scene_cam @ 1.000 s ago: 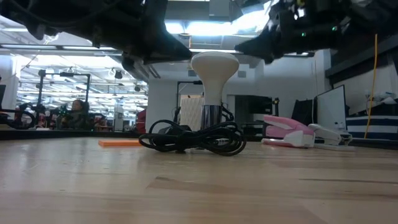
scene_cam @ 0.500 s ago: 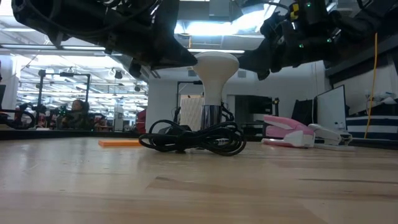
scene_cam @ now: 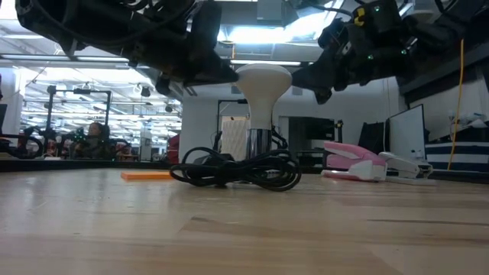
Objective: Screw lightbulb
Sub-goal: Insert the lightbulb into the lamp, then remove the lightbulb from the lamp
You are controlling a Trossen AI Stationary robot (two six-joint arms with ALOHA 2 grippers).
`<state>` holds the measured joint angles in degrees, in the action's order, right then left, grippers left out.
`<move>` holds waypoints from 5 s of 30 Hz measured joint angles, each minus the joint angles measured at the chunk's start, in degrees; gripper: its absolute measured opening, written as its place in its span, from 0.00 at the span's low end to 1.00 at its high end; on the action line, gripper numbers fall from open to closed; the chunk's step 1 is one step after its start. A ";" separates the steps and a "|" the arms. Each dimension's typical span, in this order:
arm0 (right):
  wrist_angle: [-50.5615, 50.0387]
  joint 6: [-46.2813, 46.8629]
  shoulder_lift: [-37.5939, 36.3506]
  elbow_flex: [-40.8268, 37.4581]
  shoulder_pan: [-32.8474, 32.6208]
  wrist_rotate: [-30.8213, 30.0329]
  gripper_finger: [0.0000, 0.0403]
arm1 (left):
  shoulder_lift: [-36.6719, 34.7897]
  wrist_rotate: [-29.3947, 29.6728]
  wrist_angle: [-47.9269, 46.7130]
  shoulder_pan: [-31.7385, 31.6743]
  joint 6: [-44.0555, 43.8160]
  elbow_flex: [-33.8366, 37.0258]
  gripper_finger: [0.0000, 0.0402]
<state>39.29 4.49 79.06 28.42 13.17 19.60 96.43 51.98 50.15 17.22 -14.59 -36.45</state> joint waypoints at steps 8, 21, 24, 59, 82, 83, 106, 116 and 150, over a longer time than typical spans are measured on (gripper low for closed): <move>0.65 0.22 -0.02 0.06 -4.78 0.81 0.01 | 0.00 3.69 -0.45 -1.03 -0.02 0.01 0.00; 5.68 -1.35 -0.04 0.06 -10.20 -7.56 0.01 | 0.00 5.36 -0.02 -3.15 2.11 -0.09 0.00; 7.28 -1.95 -0.72 0.04 -10.20 -8.28 0.01 | -0.31 8.83 0.32 -2.17 4.42 -0.09 0.00; -2.38 -7.30 -1.94 0.00 -5.22 -10.95 0.01 | -0.03 -2.75 -0.35 1.85 1.34 -0.09 0.00; -2.43 -0.15 -1.28 0.00 -5.42 -1.59 0.01 | -0.03 3.61 -3.20 -1.55 -1.61 -0.06 0.00; -2.43 -0.13 -1.28 0.00 -5.42 -1.85 0.01 | -0.03 3.61 -3.22 -1.76 -1.79 -0.06 0.00; -2.13 -3.37 -6.70 0.00 -5.28 -1.96 0.01 | -2.76 15.37 -2.77 6.59 3.08 -0.09 0.00; 6.30 -3.32 -10.89 0.00 -5.28 -1.94 0.01 | -2.76 15.37 17.40 9.66 19.94 -0.06 0.00; 16.20 0.24 -18.38 0.00 -5.26 -7.00 0.01 | -7.44 7.02 -1.71 11.56 47.68 -0.54 0.00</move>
<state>55.50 4.73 60.69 28.42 7.90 12.60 88.99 59.00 48.45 28.77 33.09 -36.99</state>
